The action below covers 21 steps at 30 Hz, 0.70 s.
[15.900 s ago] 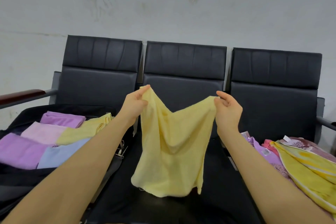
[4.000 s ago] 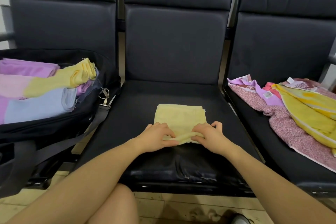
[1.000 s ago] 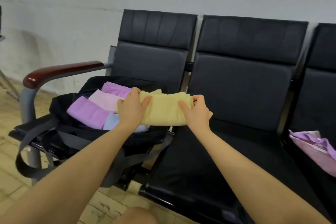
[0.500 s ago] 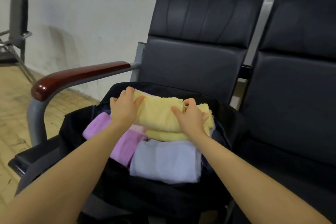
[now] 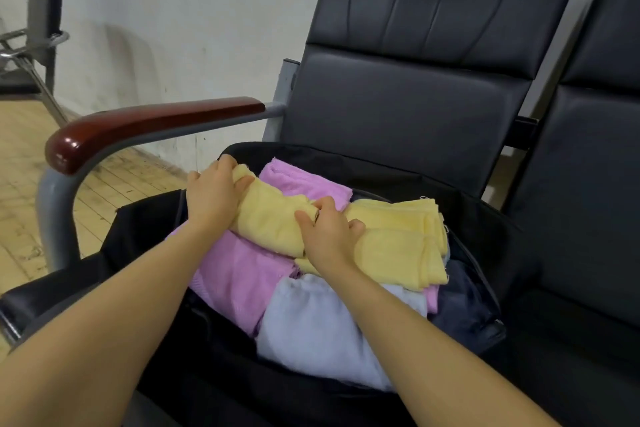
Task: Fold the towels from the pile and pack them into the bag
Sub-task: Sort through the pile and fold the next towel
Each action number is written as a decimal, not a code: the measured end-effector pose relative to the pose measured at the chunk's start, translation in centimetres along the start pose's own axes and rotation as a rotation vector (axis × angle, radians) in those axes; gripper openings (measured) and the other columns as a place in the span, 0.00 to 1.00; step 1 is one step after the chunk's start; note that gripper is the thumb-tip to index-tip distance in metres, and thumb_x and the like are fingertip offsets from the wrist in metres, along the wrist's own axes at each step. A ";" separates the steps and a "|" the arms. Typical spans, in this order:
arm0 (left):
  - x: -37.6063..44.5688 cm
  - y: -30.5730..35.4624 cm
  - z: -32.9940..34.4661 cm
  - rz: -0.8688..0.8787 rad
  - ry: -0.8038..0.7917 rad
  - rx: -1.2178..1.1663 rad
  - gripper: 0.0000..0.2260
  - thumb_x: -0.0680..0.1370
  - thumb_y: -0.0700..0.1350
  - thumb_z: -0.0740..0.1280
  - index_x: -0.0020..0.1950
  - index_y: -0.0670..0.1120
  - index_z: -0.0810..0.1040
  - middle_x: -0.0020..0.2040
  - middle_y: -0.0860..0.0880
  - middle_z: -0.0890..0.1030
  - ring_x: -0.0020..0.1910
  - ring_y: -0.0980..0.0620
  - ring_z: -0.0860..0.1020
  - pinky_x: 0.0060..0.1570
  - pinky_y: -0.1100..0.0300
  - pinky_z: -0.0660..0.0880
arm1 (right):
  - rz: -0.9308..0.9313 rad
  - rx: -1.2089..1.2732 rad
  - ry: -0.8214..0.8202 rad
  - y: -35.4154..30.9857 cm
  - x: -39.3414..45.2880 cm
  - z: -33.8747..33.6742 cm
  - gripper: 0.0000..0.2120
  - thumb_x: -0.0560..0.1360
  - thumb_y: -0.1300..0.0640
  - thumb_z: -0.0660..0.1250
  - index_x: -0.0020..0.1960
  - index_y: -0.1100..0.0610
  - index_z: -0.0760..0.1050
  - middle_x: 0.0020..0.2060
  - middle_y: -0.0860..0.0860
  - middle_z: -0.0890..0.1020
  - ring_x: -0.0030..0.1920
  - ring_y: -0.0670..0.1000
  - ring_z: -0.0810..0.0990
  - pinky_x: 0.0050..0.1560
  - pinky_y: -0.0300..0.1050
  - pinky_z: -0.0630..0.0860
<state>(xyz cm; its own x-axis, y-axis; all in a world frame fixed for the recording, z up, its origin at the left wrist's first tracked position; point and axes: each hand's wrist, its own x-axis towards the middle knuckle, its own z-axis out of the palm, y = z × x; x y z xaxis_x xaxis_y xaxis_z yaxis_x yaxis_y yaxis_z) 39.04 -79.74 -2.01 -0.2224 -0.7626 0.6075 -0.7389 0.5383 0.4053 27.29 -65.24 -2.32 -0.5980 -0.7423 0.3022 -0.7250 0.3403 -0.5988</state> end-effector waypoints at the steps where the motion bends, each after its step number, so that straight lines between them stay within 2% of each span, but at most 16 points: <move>1: -0.3 0.1 0.1 -0.003 0.002 0.020 0.15 0.78 0.50 0.65 0.58 0.40 0.74 0.53 0.40 0.78 0.52 0.38 0.75 0.55 0.49 0.62 | -0.019 -0.069 -0.008 0.3 0.0 -0.1 0.14 0.81 0.46 0.56 0.59 0.55 0.68 0.49 0.52 0.79 0.56 0.54 0.72 0.54 0.49 0.55; 4: -1.7 0.7 -0.6 0.129 0.181 0.080 0.12 0.75 0.47 0.68 0.54 0.40 0.77 0.52 0.38 0.77 0.50 0.36 0.74 0.49 0.44 0.68 | -0.082 -0.269 -0.015 1.0 -0.2 -0.7 0.16 0.81 0.45 0.54 0.58 0.55 0.70 0.52 0.53 0.78 0.59 0.55 0.69 0.50 0.50 0.53; 6: -3.0 0.9 -0.6 0.328 0.220 0.159 0.12 0.75 0.48 0.61 0.47 0.42 0.80 0.48 0.42 0.79 0.46 0.39 0.76 0.45 0.48 0.70 | -0.082 -0.305 -0.016 1.2 -0.2 -0.8 0.15 0.81 0.45 0.56 0.57 0.55 0.70 0.53 0.52 0.78 0.62 0.55 0.67 0.50 0.50 0.53; 7: -3.8 1.1 -0.5 0.373 0.112 0.196 0.17 0.75 0.52 0.57 0.47 0.43 0.80 0.49 0.43 0.79 0.48 0.40 0.76 0.46 0.48 0.70 | -0.084 -0.300 -0.012 1.2 -0.2 -0.9 0.14 0.80 0.45 0.57 0.58 0.54 0.70 0.54 0.52 0.78 0.62 0.55 0.67 0.52 0.50 0.55; 8: -4.6 1.3 -0.4 0.355 -0.047 0.219 0.22 0.74 0.57 0.52 0.51 0.46 0.80 0.53 0.43 0.79 0.53 0.39 0.74 0.52 0.47 0.67 | -0.105 -0.291 0.000 1.2 -0.3 -0.9 0.15 0.79 0.46 0.58 0.61 0.53 0.69 0.57 0.51 0.77 0.62 0.55 0.67 0.55 0.50 0.57; 9: -5.1 1.3 -0.4 0.300 -0.192 0.249 0.29 0.74 0.62 0.47 0.60 0.49 0.78 0.62 0.42 0.76 0.62 0.38 0.70 0.60 0.45 0.62 | -0.157 -0.288 0.014 1.2 -0.4 -0.9 0.17 0.79 0.46 0.59 0.65 0.51 0.67 0.62 0.49 0.75 0.64 0.54 0.66 0.59 0.50 0.58; 10: -5.5 1.1 -0.2 0.234 -0.312 0.286 0.33 0.74 0.65 0.41 0.69 0.53 0.71 0.71 0.42 0.68 0.70 0.37 0.62 0.67 0.44 0.54 | -0.233 -0.301 0.010 1.2 -0.6 -1.0 0.21 0.79 0.46 0.59 0.70 0.49 0.64 0.67 0.48 0.71 0.67 0.53 0.65 0.63 0.50 0.57; 11: -5.6 0.8 0.1 0.191 -0.367 0.325 0.33 0.74 0.66 0.39 0.75 0.56 0.62 0.77 0.44 0.59 0.75 0.37 0.53 0.70 0.44 0.45 | -0.312 -0.349 -0.025 1.3 -0.7 -1.0 0.23 0.80 0.45 0.57 0.73 0.48 0.61 0.71 0.47 0.68 0.70 0.52 0.62 0.67 0.50 0.54; 12: -5.5 0.6 0.3 0.184 -0.376 0.357 0.31 0.76 0.66 0.39 0.77 0.58 0.56 0.79 0.45 0.52 0.76 0.36 0.46 0.71 0.43 0.40 | -0.372 -0.417 -0.080 1.3 -0.8 -1.1 0.23 0.81 0.45 0.54 0.75 0.47 0.59 0.73 0.47 0.64 0.73 0.51 0.60 0.69 0.51 0.50; 14: -5.0 0.7 0.6 0.194 -0.415 0.397 0.27 0.79 0.65 0.43 0.77 0.59 0.50 0.79 0.47 0.46 0.76 0.37 0.42 0.73 0.43 0.39 | -0.374 -0.552 -0.216 1.6 -0.9 -0.9 0.23 0.82 0.44 0.47 0.76 0.47 0.57 0.76 0.47 0.59 0.75 0.51 0.55 0.71 0.54 0.44; 17: -4.0 0.8 0.7 0.185 -0.520 0.410 0.27 0.79 0.64 0.44 0.78 0.60 0.47 0.79 0.48 0.44 0.76 0.38 0.43 0.74 0.44 0.39 | -0.272 -0.607 -0.335 1.8 -0.5 -0.6 0.25 0.82 0.42 0.43 0.78 0.45 0.50 0.78 0.46 0.53 0.77 0.51 0.52 0.72 0.59 0.41; 21: -3.9 1.0 -0.3 0.170 -0.586 0.396 0.26 0.80 0.63 0.46 0.78 0.59 0.47 0.79 0.48 0.43 0.76 0.40 0.42 0.74 0.45 0.39 | -0.220 -0.596 -0.414 1.5 -0.4 -0.9 0.25 0.82 0.41 0.42 0.78 0.43 0.46 0.78 0.45 0.49 0.77 0.51 0.49 0.72 0.60 0.41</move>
<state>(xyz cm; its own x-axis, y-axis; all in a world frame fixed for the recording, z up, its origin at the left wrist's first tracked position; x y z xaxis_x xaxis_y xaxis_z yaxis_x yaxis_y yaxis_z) 39.38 -76.13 -3.80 -0.5772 -0.8064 0.1289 -0.8137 0.5812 -0.0076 26.15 -63.88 -2.65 -0.3264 -0.9452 -0.0053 -0.9450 0.3264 -0.0192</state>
